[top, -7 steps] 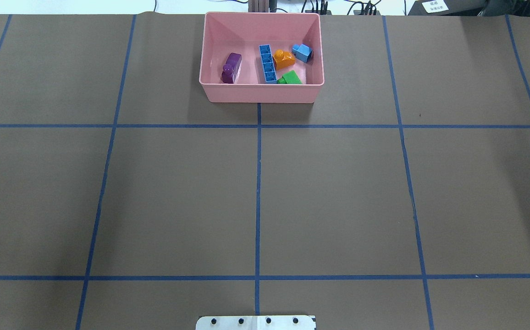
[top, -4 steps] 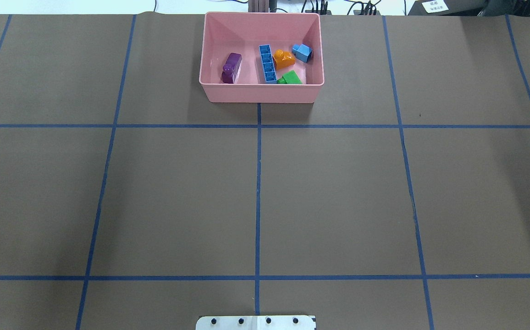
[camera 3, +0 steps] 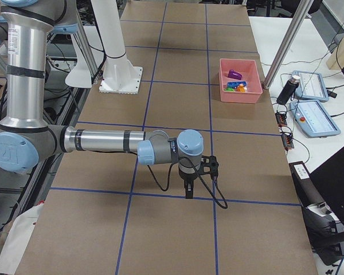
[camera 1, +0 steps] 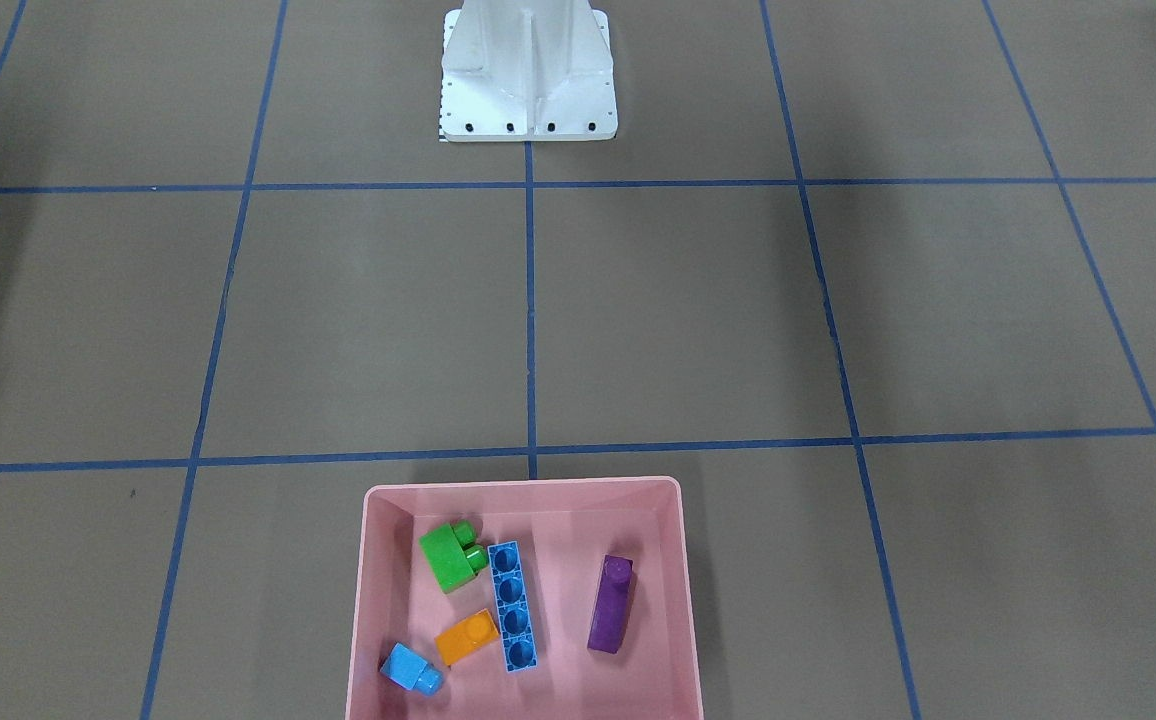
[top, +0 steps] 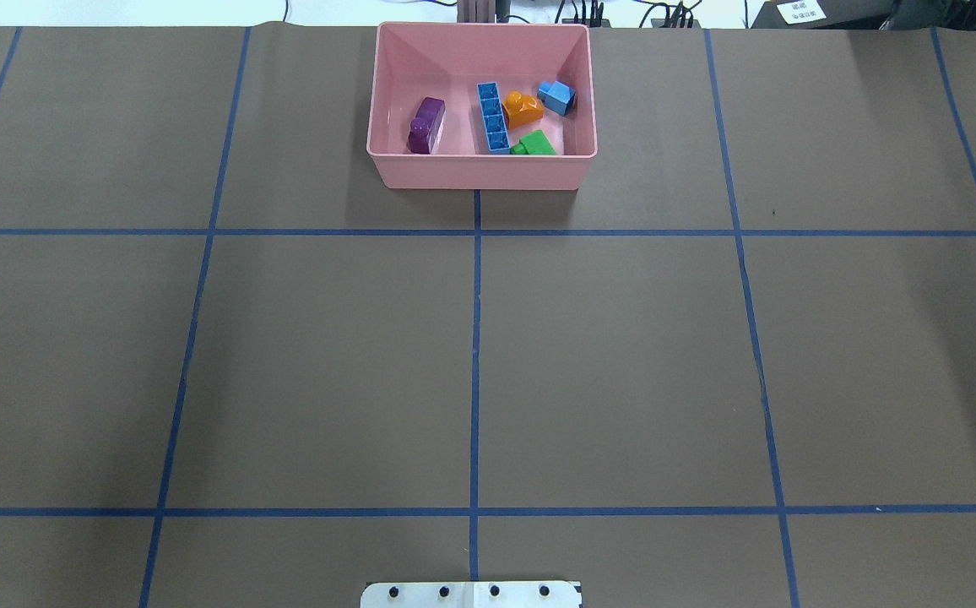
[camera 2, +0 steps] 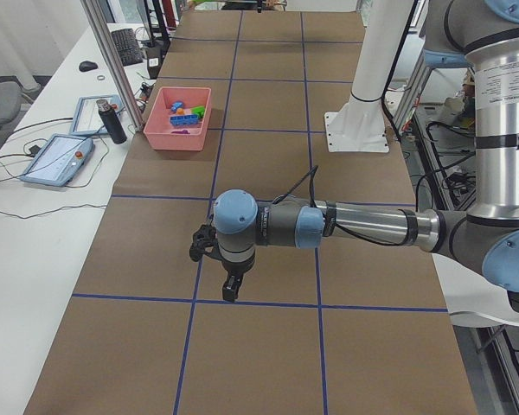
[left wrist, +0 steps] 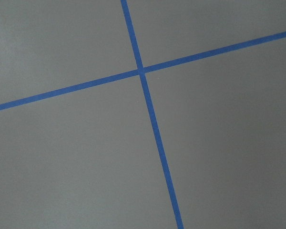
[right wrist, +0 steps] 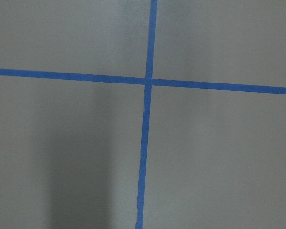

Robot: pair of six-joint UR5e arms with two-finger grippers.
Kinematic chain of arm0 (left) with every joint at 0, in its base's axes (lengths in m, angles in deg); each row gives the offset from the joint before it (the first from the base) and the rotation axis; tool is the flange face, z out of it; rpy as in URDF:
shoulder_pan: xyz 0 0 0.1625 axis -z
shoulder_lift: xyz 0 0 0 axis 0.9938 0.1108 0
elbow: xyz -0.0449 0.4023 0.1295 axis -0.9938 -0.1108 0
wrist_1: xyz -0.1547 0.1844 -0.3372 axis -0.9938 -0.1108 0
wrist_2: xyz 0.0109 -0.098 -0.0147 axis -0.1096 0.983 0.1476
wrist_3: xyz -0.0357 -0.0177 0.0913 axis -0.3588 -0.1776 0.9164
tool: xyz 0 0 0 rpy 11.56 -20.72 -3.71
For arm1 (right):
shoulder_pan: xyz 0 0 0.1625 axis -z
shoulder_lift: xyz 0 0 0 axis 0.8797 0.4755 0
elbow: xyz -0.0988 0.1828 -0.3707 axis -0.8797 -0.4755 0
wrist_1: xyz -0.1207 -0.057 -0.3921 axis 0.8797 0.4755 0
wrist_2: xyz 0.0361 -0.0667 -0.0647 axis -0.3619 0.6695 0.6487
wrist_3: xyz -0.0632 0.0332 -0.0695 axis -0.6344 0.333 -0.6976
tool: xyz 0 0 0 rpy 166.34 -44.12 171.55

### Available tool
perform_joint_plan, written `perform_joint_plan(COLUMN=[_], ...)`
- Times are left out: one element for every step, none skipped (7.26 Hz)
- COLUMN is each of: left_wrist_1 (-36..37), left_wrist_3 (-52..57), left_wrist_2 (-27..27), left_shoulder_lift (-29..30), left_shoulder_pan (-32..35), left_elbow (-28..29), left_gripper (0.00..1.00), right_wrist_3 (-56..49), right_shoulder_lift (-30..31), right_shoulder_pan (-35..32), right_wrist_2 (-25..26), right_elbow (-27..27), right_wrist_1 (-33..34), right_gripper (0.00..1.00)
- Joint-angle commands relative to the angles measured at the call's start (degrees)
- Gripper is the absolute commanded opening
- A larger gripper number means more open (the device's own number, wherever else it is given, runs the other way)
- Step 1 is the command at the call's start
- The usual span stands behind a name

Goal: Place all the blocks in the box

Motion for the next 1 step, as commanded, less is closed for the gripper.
perform_joint_plan(left_wrist_1=[0.0], left_wrist_3=[-0.1], left_wrist_2=[0.0], left_shoulder_lift=[0.0], left_shoulder_pan=[-0.1], left_elbow=[0.2], left_gripper=[1.0], right_wrist_3=[0.0], right_shoulder_lift=[0.0], right_shoulder_pan=[0.0], right_wrist_2=[0.0], right_elbow=[0.0], right_wrist_1=[0.0], right_gripper=[1.0])
